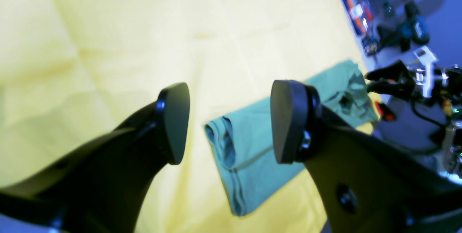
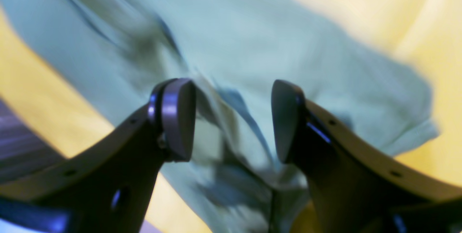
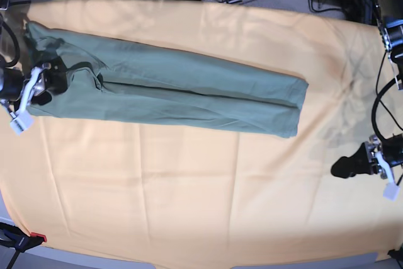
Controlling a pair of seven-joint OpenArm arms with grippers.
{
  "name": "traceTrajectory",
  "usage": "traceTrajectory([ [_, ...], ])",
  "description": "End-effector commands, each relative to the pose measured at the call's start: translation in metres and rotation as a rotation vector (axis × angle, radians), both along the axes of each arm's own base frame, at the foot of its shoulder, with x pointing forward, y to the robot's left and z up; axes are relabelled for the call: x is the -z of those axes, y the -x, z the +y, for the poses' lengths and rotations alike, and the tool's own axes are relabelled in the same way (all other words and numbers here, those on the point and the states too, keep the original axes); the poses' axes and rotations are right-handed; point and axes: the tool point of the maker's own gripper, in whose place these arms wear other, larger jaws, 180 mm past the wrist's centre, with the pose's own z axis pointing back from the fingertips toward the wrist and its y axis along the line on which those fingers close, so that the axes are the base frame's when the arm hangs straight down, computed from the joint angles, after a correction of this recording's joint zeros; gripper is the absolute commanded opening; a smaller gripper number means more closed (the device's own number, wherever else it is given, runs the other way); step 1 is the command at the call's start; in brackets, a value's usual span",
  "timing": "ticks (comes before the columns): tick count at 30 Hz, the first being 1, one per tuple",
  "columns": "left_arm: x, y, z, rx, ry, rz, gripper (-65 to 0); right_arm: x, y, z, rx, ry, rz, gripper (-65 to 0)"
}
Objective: Fold the T-shirt properly
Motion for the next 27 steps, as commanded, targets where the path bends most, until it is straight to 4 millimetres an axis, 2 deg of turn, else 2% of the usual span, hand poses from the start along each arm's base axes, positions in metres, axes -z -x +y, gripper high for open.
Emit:
traceTrajectory([
  [1, -0.030, -0.005, 0.016, -0.033, 0.001, -0.076, -27.5, -0.031, -0.011, -0.002, -0.001, -0.038, -0.095, -32.6],
  [3, -0.040, -0.003, 0.029, -0.066, 0.000, -0.097, -27.5, -0.054, -0.014, 0.000, 0.013, -0.136, -0.166, -36.7],
  [5, -0.050, -0.002, 0.042, -0.097, -0.002, -0.121, -27.5, -0.061, -0.015, -0.005, 0.041, -0.153, -0.194, -41.1],
  [7, -0.058, 0.001, 0.053, -0.123, -0.005, -0.141, -27.5, -0.057, -0.015, -0.006, 0.056, -0.151, -0.195, -45.7],
  [8, -0.062, 0.002, 0.058, -0.133, -0.007, -0.148, -27.5, -0.053, -0.015, -0.005, 0.061, -0.153, -0.188, -50.2],
  [10, -0.065, 0.003, 0.063, -0.146, -0.010, -0.156, -27.5, -0.043, -0.014, 0.000, 0.075, -0.161, -0.176, -63.3],
  [11, -0.066, 0.004, 0.064, -0.148, -0.011, -0.157, -27.5, -0.036, -0.014, 0.002, 0.085, -0.159, -0.166, -65.0],
  [14, -0.065, 0.004, 0.064, -0.147, -0.011, -0.156, -27.5, -0.014, -0.012, 0.005, 0.137, -0.149, -0.150, -65.0],
  [18, -0.057, 0.007, 0.064, -0.147, -0.012, -0.136, -27.5, 0.019, -0.005, -0.005, 0.222, -0.052, -0.135, -65.0],
  [22, -0.031, 0.017, 0.061, -0.143, -0.010, -0.074, -27.5, 0.045, 0.010, 0.001, 0.263, -0.044, -0.108, -65.0],
  [27, 0.008, 0.034, 0.054, -0.133, -0.001, 0.022, -27.5, 0.069, 0.018, -0.007, 0.302, 0.011, -0.067, -65.0],
])
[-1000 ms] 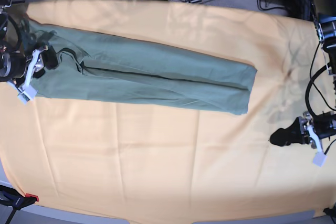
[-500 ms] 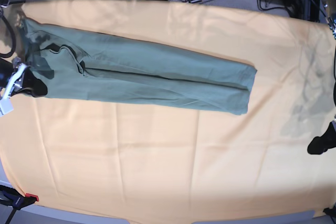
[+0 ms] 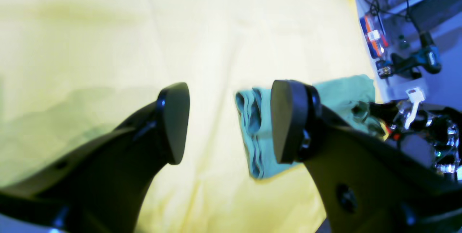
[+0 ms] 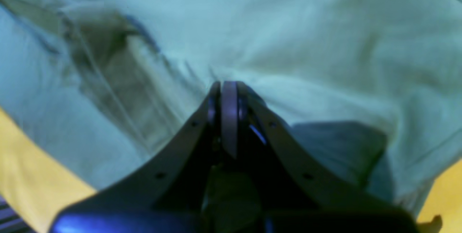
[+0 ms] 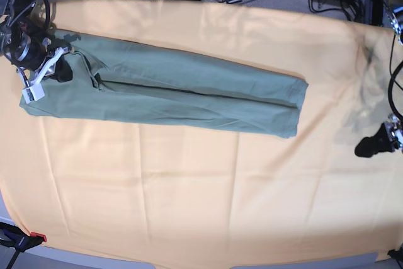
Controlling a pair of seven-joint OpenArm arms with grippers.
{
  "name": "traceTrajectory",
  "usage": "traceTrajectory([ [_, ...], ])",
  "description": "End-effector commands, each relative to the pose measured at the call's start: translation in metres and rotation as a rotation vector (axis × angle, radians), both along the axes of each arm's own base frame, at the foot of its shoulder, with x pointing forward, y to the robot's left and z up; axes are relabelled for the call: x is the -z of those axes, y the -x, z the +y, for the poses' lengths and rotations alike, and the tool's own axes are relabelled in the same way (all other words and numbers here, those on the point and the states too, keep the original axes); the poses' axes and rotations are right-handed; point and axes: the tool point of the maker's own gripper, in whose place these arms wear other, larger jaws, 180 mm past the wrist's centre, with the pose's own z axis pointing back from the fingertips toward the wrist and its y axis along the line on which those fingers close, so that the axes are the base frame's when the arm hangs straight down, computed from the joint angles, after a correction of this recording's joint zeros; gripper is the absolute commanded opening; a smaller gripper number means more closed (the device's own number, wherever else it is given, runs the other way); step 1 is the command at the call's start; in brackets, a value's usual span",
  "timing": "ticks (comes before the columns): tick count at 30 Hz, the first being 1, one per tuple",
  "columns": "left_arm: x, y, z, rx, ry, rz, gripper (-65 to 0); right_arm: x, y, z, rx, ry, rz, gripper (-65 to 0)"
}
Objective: Fold the T-shirt properly
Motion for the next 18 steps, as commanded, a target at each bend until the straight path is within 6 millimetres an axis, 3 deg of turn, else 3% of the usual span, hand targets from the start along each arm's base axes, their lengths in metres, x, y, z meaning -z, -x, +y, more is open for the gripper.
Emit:
traceTrajectory([
  [1, -0.015, -0.002, 0.008, -0.015, -0.001, -0.035, -27.5, -0.008, -0.005, -0.007, 0.004, 0.013, -0.029, -65.0],
  [6, 0.025, 0.024, 0.005, -0.014, 0.005, 0.089, -27.5, 0.001, -0.002, -0.013, 0.015, 0.036, -0.001, -65.0],
  [10, 0.055, 0.040, -0.012, 0.041, -0.007, 0.185, -27.5, -0.001, -0.004, -0.012, 0.015, 0.025, -0.011, -65.0],
  [18, 0.082, 0.044, -0.053, 0.122, 0.042, 0.234, -27.5, -0.002, -0.004, -0.011, 0.014, 0.016, -0.013, -65.0],
])
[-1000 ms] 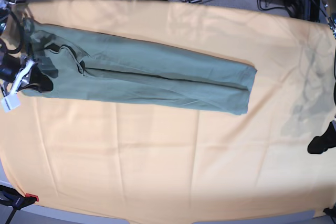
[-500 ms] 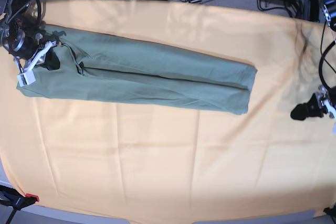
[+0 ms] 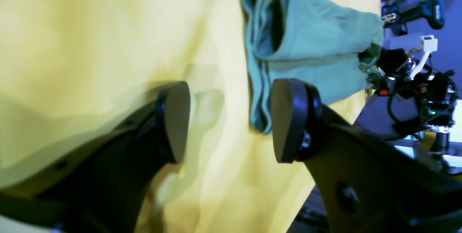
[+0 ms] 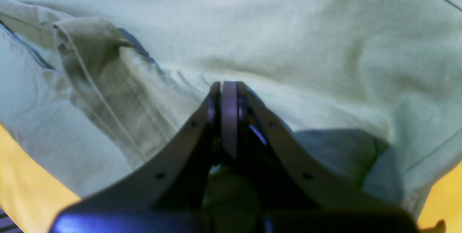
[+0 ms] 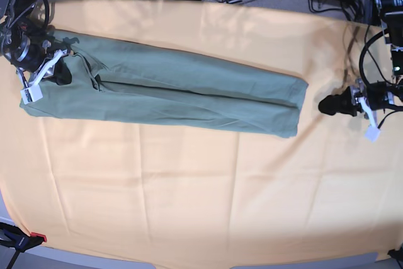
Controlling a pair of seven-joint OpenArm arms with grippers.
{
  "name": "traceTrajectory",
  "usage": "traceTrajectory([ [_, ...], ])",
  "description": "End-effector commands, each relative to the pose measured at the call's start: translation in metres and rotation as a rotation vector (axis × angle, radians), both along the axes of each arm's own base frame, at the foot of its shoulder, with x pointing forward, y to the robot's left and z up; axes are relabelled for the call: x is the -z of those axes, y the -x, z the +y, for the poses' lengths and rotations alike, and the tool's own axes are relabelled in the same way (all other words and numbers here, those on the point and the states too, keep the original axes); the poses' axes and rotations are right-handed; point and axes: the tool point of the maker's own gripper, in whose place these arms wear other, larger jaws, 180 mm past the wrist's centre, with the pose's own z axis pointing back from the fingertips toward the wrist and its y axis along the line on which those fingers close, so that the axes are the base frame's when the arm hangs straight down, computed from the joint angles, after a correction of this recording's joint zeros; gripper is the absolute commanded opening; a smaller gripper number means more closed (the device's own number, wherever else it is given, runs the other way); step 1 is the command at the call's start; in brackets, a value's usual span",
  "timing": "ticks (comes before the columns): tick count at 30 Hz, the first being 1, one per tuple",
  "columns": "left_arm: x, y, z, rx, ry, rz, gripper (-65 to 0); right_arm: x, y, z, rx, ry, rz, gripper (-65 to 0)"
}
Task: Fold the T-shirt properly
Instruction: 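Lower the left gripper and grasp the shirt's folded end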
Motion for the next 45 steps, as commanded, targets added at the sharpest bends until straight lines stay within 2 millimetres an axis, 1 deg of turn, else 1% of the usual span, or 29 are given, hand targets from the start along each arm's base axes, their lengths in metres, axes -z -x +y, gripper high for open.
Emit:
traceTrajectory([
  [1, -0.009, -0.006, 0.000, 0.012, -0.004, -0.027, -27.5, -0.008, -0.005, -0.007, 0.003, 0.019, -0.021, -65.0],
  [7, -0.001, -0.012, -0.034, 0.035, 0.073, -0.034, -27.5, -0.008, -0.005, -0.007, 0.003, 0.019, -0.020, -65.0],
  [11, 0.003, -0.012, -0.047, 0.047, 0.098, -0.031, -27.5, -0.008, -0.005, -0.007, 0.003, 0.019, -0.022, -65.0],
  [18, 0.025, 0.005, -0.074, 0.174, 0.059, 0.057, -27.5, -0.009, -0.006, -0.007, 0.003, 0.018, -0.023, -65.0],
  [21, 0.023, 0.002, -0.083, 0.208, 0.053, 0.055, -27.5, -0.009, -0.007, -0.007, 0.003, 0.019, -0.025, -65.0],
  [27, 0.012, -0.015, -0.103, 0.227, 0.090, 0.009, -27.5, -0.009, -0.007, -0.007, 0.003, 0.018, -0.026, -65.0],
  [31, 0.013, -0.015, -0.120, 0.242, 0.124, 0.005, -27.5, -0.009, -0.006, -0.007, 0.003, 0.018, -0.025, -65.0],
  [34, 0.013, -0.015, -0.127, 0.248, 0.139, 0.003, -27.7, -0.009, -0.006, -0.007, 0.003, 0.019, -0.025, -65.0],
  [35, 0.013, -0.016, -0.127, 0.248, 0.139, 0.002, -29.3, -0.009, -0.006, -0.007, 0.003, 0.019, -0.024, -65.0],
  [36, 0.012, -0.016, -0.127, 0.248, 0.139, 0.001, -33.5, -0.009, -0.006, -0.007, 0.003, 0.019, -0.024, -65.0],
  [37, 0.012, -0.017, -0.127, 0.248, 0.138, -0.001, -40.4, -0.009, -0.006, -0.007, 0.003, 0.019, -0.025, -65.0],
  [39, 0.010, -0.019, -0.126, 0.247, 0.135, -0.006, -59.0, -0.009, -0.006, -0.007, 0.003, 0.019, -0.025, -65.0],
  [40, 0.008, -0.020, -0.126, 0.247, 0.134, -0.010, -65.0, -0.010, -0.007, -0.007, 0.003, 0.019, -0.027, -65.0],
  [45, -0.005, -0.034, -0.123, 0.239, 0.128, -0.035, -65.0, -0.010, -0.007, -0.007, 0.003, 0.019, -0.028, -65.0],
])
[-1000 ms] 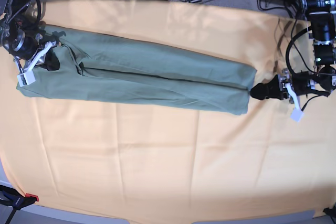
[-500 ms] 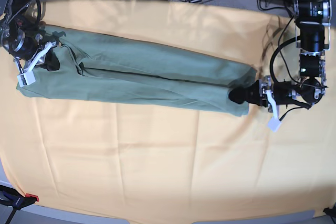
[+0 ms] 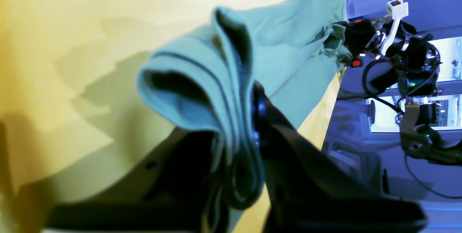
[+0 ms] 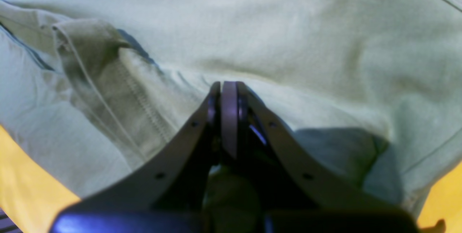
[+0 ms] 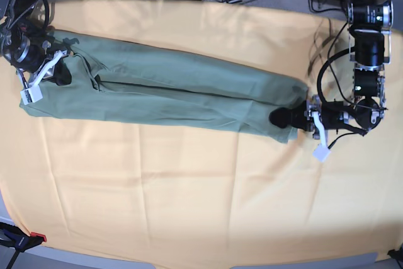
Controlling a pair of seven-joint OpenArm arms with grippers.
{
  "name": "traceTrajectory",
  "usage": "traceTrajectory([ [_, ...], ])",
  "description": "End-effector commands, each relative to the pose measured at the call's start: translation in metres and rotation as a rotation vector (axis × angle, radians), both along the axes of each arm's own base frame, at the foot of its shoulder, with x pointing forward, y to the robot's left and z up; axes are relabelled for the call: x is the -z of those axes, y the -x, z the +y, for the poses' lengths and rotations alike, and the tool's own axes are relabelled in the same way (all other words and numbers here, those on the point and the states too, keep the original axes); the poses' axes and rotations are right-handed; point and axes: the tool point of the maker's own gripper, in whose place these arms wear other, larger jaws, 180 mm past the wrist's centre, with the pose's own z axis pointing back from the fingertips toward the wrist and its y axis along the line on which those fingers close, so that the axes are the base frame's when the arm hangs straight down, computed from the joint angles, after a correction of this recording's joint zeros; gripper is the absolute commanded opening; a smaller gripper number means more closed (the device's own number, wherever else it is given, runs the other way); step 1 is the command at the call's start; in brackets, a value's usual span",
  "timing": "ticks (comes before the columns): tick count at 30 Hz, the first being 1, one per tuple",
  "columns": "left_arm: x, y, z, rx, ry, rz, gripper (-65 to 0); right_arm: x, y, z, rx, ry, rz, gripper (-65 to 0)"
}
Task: Fold the T-shirt properly
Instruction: 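Lower the left gripper and grasp the shirt's folded end, then fold the grasped end toward the right gripper with the left gripper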
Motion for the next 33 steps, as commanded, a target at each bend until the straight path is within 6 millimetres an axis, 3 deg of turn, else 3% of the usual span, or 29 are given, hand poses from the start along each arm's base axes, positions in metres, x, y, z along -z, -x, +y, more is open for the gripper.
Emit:
traceTrajectory([
  [1, -0.014, -0.011, -0.001, -0.002, 0.013, -0.021, -65.0, -0.008, -0.005, -0.007, 0.003, 0.021, -0.024, -65.0],
  [15, -0.054, -0.045, -0.007, -0.019, 0.031, -0.086, -65.0, -0.009, -0.006, -0.008, 0.006, 0.027, -0.031, -65.0],
  [23, -0.067, -0.049, -0.014, 0.011, 0.025, -0.147, -65.0, -0.005, -0.005, -0.014, 0.009, 0.070, -0.019, -65.0],
  [28, -0.068, -0.048, -0.003, 0.001, 0.004, -0.149, -65.0, -0.005, -0.004, -0.014, 0.008, 0.071, -0.016, -65.0],
  [33, -0.070, -0.047, 0.022, -0.026, -0.046, -0.149, -65.0, -0.005, -0.004, -0.014, 0.008, 0.070, -0.017, -65.0],
])
